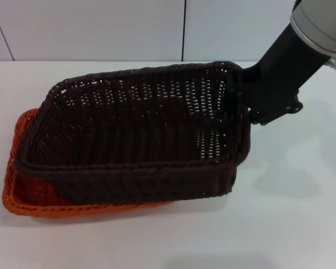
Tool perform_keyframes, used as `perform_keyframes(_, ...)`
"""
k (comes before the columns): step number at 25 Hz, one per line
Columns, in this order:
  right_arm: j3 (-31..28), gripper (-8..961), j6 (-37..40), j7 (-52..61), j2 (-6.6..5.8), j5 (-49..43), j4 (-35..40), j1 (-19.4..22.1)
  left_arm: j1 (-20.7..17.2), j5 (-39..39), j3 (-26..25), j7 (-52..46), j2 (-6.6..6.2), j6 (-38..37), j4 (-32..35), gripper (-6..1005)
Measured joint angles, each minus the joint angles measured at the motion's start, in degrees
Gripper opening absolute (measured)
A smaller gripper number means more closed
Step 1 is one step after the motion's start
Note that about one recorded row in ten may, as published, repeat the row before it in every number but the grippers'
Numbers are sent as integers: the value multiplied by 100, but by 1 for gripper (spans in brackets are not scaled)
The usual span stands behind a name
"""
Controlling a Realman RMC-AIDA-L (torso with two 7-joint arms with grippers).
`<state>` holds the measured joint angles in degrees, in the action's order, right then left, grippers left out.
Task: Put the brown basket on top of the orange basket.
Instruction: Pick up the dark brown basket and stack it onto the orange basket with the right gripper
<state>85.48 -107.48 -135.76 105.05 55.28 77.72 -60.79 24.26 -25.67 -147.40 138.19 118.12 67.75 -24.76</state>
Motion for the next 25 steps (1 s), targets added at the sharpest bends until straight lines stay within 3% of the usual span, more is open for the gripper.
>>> perform_keyframes(9,-737,187,9,-75,739,-1417,293,45,8,1,2,4,0,124,93,450)
perform_keyframes(10,-737,186,9,-75,739,-1417,293,45,8,1,2,4,0,124,93,450)
perform_keyframes(14,-1112,183,47,-112,980,-1804,165,-97,9,1,1,13,0,181,95,450)
perform_keyframes(20,-1347,184,122,-193,1051,-1865,-304,-379,-2,1,2,21,0,344,95,450)
perform_keyframes(24,-1355,184,328,-181,1250,-2145,-577,-528,-25,1,23,46,0,419,95,450)
perform_keyframes(25,-1355,189,328,-181,1250,-2145,-577,-528,-25,1,23,46,0,419,95,450)
